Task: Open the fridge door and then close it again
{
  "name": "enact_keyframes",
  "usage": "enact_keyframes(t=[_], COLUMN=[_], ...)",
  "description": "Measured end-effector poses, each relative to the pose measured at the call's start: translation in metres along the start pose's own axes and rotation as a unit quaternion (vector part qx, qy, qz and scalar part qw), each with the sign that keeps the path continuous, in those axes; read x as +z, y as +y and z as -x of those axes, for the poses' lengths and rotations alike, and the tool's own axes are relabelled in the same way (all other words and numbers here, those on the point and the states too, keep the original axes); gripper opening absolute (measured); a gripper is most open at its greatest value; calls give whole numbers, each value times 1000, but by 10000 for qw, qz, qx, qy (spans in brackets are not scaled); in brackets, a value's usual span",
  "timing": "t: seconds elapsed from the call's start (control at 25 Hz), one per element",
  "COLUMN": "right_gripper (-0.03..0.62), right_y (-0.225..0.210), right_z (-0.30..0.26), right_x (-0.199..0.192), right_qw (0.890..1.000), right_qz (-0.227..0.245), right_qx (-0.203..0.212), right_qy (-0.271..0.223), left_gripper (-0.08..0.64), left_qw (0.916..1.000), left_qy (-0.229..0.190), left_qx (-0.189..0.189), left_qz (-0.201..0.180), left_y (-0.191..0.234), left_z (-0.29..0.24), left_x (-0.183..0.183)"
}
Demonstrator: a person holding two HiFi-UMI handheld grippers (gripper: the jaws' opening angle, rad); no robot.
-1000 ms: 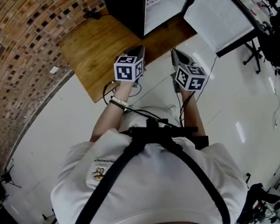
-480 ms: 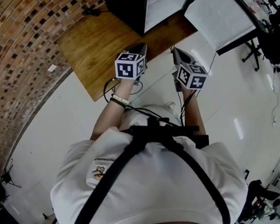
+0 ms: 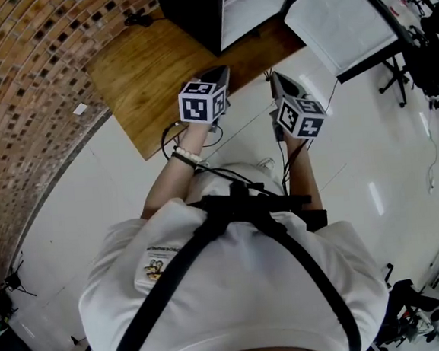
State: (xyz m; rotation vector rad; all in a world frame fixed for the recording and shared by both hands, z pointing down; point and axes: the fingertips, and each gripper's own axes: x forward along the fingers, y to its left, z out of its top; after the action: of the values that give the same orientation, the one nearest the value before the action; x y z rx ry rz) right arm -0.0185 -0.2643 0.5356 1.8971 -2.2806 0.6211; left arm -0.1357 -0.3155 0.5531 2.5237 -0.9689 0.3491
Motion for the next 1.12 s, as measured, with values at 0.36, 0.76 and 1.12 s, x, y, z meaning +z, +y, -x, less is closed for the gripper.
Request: enact_keyframes(t=[0.36,0.76,1.12], right_gripper=[3,3,58], right_y=[-12,-40,-102], right_z=[4,19,51], right_x=[2,9,43], right_qw=[9999,9979,9908], right_qz=[-82,-144,-411], right_qx=[-71,-549,-855], right_qy=[-56,-310,-966], left_gripper=[0,2,2], left_qw=[10000,9995,9993], left_qy=[31,183,315], left_qx=[29,129,8], left_qz=[-42,-207,-219], left_y=[-4,-10,-41], left_z=[-6,-12,-33], left_x=[-1,-11,-5])
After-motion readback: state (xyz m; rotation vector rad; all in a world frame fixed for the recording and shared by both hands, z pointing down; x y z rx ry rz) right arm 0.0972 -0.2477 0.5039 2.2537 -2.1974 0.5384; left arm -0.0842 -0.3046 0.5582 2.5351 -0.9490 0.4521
